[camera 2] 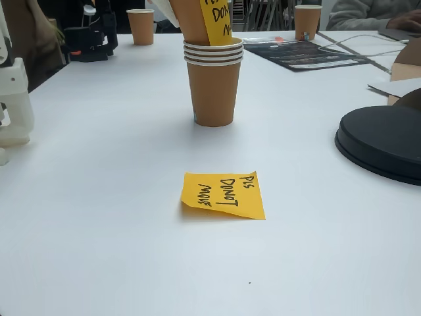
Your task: Pickup cup and make a pile of cup.
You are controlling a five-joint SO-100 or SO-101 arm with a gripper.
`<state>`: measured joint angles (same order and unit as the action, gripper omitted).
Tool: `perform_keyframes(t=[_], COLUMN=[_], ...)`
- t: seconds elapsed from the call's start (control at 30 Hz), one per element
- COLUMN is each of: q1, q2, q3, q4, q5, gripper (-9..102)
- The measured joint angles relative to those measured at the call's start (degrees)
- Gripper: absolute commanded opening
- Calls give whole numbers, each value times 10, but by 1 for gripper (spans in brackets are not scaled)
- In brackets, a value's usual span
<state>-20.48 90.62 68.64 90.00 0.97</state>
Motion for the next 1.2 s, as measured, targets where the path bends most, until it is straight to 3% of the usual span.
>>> perform_keyframes(t=[0.33, 0.87, 1.2], q1=[-1, 33, 90], q2=[0, 2, 118], q3=[0, 7, 151], q4=[0, 33, 49], q5=[-4, -4, -4], gripper=[27, 27, 27])
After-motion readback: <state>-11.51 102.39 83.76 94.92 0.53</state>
